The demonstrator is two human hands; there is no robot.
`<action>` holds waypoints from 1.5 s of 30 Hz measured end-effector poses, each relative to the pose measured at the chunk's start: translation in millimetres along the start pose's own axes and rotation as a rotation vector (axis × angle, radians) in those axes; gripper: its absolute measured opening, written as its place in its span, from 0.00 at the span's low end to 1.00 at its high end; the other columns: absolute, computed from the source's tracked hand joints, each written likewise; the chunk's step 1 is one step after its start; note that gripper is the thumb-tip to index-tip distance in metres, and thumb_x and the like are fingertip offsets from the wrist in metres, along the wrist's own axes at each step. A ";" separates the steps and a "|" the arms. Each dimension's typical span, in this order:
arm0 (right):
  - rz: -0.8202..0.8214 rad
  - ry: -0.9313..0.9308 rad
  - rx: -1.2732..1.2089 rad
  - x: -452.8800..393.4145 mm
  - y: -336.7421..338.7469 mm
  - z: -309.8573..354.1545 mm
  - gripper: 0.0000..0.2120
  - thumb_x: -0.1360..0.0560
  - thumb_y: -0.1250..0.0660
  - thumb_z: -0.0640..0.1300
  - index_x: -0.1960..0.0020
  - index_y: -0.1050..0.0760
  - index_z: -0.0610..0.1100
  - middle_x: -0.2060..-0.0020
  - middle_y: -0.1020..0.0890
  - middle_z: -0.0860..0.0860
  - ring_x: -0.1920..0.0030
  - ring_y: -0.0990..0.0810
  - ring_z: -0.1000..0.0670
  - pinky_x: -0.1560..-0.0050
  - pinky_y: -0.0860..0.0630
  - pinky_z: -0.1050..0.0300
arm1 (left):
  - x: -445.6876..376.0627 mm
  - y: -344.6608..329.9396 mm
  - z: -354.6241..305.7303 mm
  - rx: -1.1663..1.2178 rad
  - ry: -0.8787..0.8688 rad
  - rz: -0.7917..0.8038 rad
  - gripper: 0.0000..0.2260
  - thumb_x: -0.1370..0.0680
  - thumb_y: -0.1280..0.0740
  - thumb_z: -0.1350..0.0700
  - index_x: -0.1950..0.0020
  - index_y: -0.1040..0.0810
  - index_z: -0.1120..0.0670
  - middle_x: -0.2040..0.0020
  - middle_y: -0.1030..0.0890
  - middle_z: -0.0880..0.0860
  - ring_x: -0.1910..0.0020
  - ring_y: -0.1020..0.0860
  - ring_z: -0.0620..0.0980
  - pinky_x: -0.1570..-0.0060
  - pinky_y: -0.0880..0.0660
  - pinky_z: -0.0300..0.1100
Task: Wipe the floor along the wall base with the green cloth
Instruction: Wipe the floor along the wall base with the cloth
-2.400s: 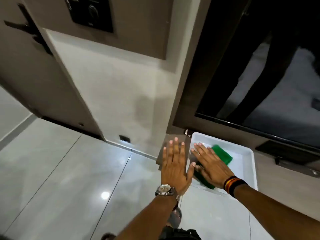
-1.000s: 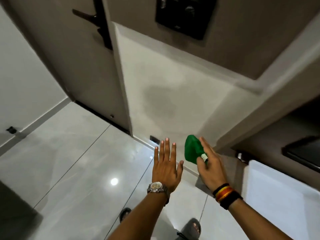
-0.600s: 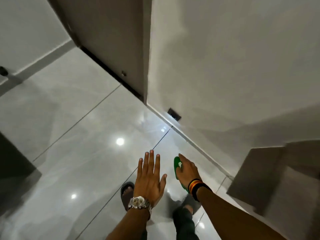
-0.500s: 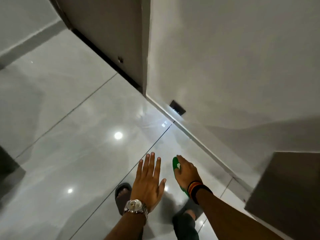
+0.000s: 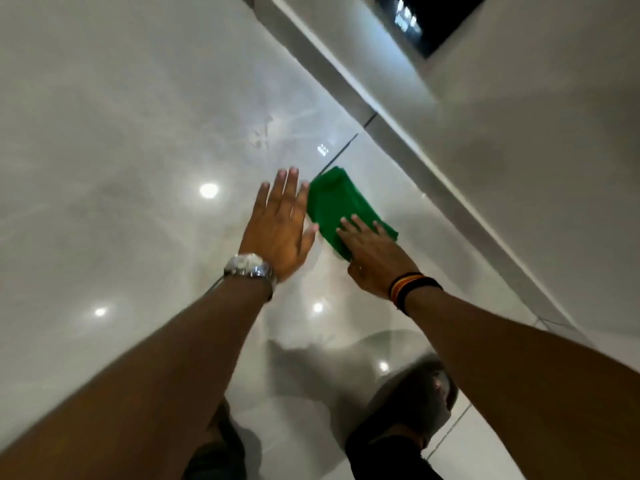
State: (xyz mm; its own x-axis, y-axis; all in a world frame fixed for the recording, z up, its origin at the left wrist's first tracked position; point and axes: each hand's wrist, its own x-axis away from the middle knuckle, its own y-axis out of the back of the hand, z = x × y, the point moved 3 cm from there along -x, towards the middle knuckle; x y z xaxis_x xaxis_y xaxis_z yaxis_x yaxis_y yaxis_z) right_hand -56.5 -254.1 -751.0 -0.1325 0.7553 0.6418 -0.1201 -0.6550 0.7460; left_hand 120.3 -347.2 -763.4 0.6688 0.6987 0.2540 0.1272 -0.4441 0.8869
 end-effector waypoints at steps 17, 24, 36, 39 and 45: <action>-0.428 -0.093 -0.099 -8.4 -85.9 -73.0 0.34 0.17 0.46 0.55 0.18 0.48 0.36 0.18 0.46 0.38 0.17 0.49 0.39 0.18 0.46 0.39 | -106.2 -37.9 70.3 -0.149 0.184 -0.273 0.35 0.13 0.50 0.42 0.12 0.54 0.58 0.12 0.53 0.65 0.12 0.54 0.65 0.16 0.54 0.68; -0.405 -0.488 -0.212 7.8 -70.2 -120.0 0.43 0.21 0.47 0.67 0.20 0.45 0.36 0.20 0.41 0.36 0.20 0.41 0.35 0.23 0.33 0.38 | -108.8 -38.4 72.5 -0.146 0.185 -0.263 0.35 0.13 0.50 0.42 0.12 0.54 0.58 0.12 0.53 0.65 0.12 0.54 0.64 0.16 0.54 0.68; -0.619 -0.113 -0.061 -148.6 22.4 -64.6 0.30 0.16 0.43 0.51 0.20 0.42 0.35 0.20 0.38 0.37 0.19 0.41 0.38 0.18 0.49 0.42 | -108.8 -39.3 73.4 -0.159 0.193 -0.259 0.36 0.14 0.48 0.41 0.11 0.53 0.58 0.12 0.53 0.64 0.12 0.54 0.63 0.16 0.53 0.68; -0.582 -0.044 0.004 -106.3 -8.8 -91.2 0.30 0.17 0.36 0.43 0.20 0.42 0.35 0.21 0.37 0.38 0.19 0.41 0.38 0.18 0.47 0.42 | -110.1 -39.3 72.9 -0.156 0.189 -0.258 0.36 0.14 0.48 0.41 0.11 0.53 0.58 0.12 0.53 0.64 0.12 0.54 0.63 0.15 0.54 0.67; -0.367 -0.133 -0.030 -4.3 -61.4 -158.0 0.29 0.14 0.50 0.52 0.18 0.50 0.39 0.18 0.46 0.43 0.17 0.51 0.45 0.20 0.41 0.39 | -109.9 -39.9 73.9 -0.164 0.187 -0.244 0.37 0.14 0.47 0.41 0.12 0.53 0.59 0.12 0.53 0.64 0.12 0.54 0.63 0.15 0.54 0.67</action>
State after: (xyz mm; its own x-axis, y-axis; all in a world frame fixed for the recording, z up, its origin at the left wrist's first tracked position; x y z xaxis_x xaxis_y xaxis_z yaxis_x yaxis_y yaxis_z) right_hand -204.1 -220.6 -827.7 0.0531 0.9344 0.3524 -0.1651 -0.3398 0.9259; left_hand 95.9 -447.7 -855.2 0.4855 0.8706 0.0798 0.1375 -0.1662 0.9765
